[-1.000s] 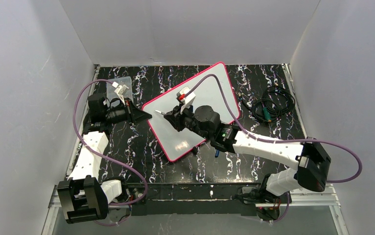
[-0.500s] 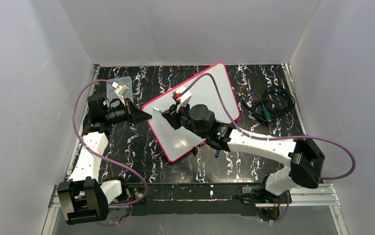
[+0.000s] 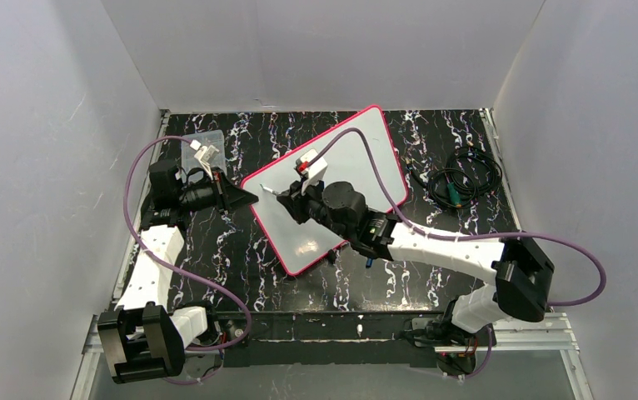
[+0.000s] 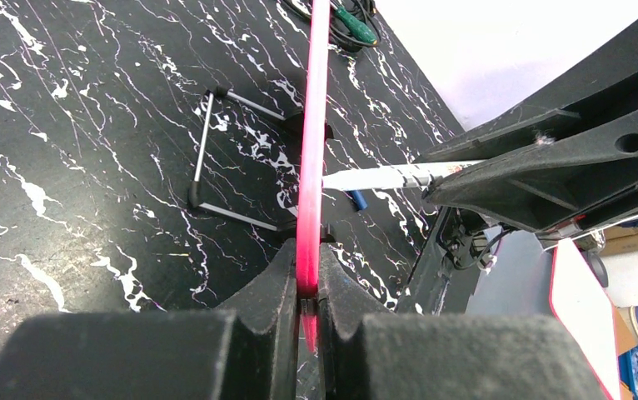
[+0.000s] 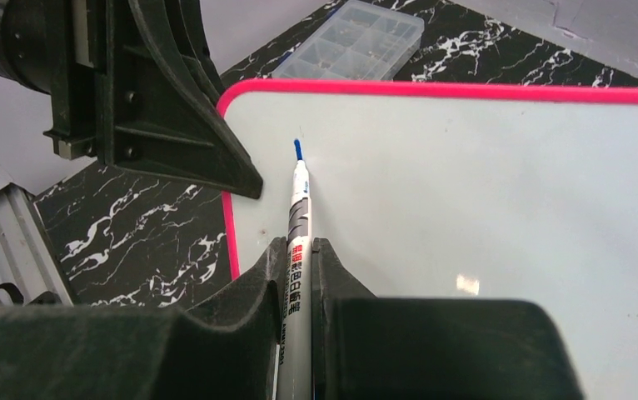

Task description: Write a sentence on the whiteboard

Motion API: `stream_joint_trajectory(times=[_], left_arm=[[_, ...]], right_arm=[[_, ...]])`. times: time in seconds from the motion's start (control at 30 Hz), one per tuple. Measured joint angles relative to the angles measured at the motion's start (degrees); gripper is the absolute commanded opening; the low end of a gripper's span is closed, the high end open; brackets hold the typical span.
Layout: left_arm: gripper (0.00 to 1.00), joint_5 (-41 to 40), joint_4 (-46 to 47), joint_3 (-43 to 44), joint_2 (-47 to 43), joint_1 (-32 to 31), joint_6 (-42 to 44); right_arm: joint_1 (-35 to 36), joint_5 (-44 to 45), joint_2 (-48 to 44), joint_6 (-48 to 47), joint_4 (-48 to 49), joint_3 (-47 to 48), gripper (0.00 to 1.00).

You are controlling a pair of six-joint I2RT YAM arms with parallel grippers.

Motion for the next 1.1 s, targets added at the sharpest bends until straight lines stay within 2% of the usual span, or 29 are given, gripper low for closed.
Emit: stream_joint_trajectory(times=[0.27, 0.77, 1.1], left_arm=[[0.00, -0.22, -0.31, 0.00, 0.00, 0.00, 0.00], [0.00, -0.15, -0.33, 0.00, -0.31, -0.07, 0.22], [0.00, -0.13, -0.35, 0.00, -0.31, -0.07, 0.31]], right_arm=[[0.63, -0.02, -1.46, 1.44, -1.01, -3.13, 0.01], [1.14, 0.20, -5.60, 1.33, -1.92, -3.26, 0.01], [1.14, 0.63, -2.43, -0.66, 0.50, -2.29, 0.01]])
